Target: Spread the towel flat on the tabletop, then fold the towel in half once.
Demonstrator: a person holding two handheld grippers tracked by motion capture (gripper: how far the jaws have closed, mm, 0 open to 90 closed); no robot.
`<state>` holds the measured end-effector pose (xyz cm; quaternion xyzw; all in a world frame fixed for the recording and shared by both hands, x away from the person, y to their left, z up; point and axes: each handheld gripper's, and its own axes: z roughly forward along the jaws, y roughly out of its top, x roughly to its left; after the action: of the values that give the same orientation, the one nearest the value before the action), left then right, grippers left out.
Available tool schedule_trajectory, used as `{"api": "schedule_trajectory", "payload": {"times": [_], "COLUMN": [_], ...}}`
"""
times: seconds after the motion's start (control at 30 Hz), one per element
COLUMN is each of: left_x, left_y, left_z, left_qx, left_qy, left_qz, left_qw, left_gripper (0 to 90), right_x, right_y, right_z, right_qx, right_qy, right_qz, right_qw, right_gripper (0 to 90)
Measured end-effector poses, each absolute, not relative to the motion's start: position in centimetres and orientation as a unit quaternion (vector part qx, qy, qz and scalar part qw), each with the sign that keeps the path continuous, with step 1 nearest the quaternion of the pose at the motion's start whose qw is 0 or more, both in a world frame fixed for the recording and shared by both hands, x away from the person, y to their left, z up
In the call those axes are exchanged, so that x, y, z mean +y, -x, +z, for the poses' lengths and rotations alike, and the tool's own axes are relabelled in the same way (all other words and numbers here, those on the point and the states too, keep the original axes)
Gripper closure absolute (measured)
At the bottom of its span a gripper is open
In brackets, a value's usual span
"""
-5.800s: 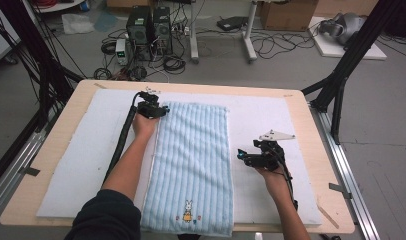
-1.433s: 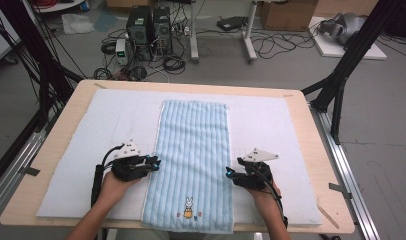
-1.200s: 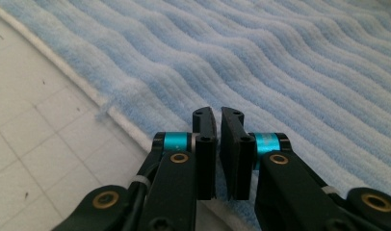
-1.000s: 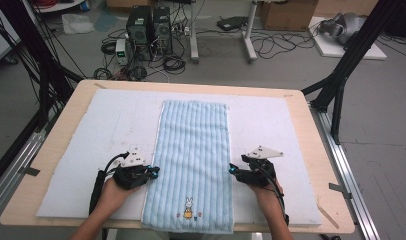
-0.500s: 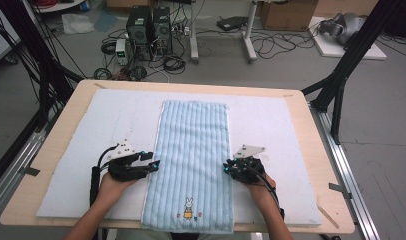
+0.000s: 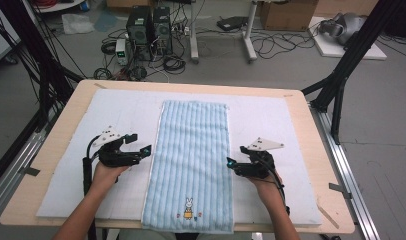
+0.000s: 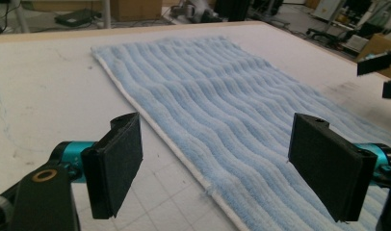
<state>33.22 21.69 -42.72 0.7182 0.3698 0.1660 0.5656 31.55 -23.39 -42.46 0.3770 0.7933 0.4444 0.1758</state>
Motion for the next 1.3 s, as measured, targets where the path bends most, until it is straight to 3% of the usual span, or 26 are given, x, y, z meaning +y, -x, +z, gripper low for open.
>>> {"api": "schedule_trajectory", "payload": {"times": [0.13, 0.23, 0.37, 0.6, 1.3], "left_x": [22.9, 23.3, 23.5, 23.4, 23.2], "left_y": [-33.3, -33.2, -33.5, -33.2, -34.3], "left_z": [-42.4, -42.5, -42.6, -42.4, -42.4], "left_qx": [0.344, 0.325, 0.341, 0.361, 0.386], "left_qy": [-0.715, -0.711, -0.707, -0.708, -0.712], "left_qz": [0.181, 0.211, 0.208, 0.208, 0.178], "left_qw": [0.581, 0.587, 0.583, 0.57, 0.559], "left_gripper": [21.5, 21.6, 22.2, 18.3, 18.3], "right_x": [-25.1, -26.0, -26.5, -26.8, -27.3], "right_y": [-31.2, -31.0, -31.0, -31.1, -31.6], "right_z": [-41.8, -41.6, -41.4, -41.5, -41.8], "right_qx": [0.768, 0.757, 0.75, 0.748, 0.741], "right_qy": [-0.402, -0.403, -0.4, -0.407, -0.431], "right_qz": [0.449, 0.457, 0.463, 0.461, 0.458], "right_qw": [0.219, 0.234, 0.251, 0.249, 0.234], "right_gripper": [11.2, 11.0, 10.9, 10.9, 10.9]}}
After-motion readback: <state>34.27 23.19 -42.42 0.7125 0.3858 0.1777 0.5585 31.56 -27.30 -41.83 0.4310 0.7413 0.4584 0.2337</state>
